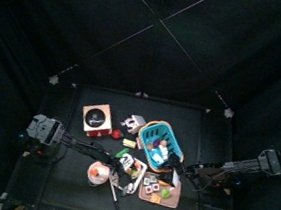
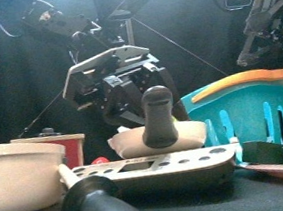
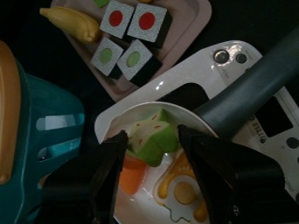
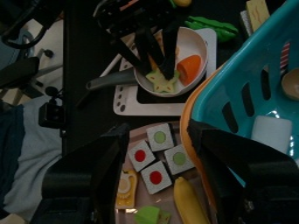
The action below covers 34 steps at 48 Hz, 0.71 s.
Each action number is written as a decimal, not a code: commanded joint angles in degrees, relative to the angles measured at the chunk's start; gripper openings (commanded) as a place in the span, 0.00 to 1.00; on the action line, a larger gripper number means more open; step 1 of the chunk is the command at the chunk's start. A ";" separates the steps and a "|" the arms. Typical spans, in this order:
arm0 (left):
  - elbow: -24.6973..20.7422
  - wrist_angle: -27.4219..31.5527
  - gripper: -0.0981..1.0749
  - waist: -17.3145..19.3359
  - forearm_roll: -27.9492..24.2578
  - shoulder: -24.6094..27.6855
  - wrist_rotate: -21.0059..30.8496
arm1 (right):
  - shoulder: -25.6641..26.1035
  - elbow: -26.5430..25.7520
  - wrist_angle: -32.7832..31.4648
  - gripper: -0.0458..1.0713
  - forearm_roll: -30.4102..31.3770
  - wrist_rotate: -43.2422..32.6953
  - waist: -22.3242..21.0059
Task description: Grab starfruit bottom
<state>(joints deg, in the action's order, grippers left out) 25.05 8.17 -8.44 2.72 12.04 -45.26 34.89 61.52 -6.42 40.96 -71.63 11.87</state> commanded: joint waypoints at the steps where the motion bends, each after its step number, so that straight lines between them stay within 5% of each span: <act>1: -0.09 -1.05 0.82 0.09 0.44 -2.90 0.18 | 0.09 -0.62 0.35 0.84 -0.26 0.00 -0.18; 9: 2.11 -4.83 0.83 0.09 1.85 -5.36 0.26 | 0.09 -0.62 0.35 0.84 -0.35 0.00 -0.09; 25: 5.54 -9.14 0.83 0.53 21.01 -8.09 0.18 | 0.09 -0.62 0.35 0.84 -0.35 0.09 -0.18; 34: 7.03 -13.18 0.83 0.00 25.75 -7.12 0.18 | 0.00 -0.53 0.35 0.84 -0.70 0.09 -0.18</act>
<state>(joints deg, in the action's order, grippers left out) 32.26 -3.69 -8.17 26.72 5.19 -45.09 34.72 61.52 -6.42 40.43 -71.63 11.78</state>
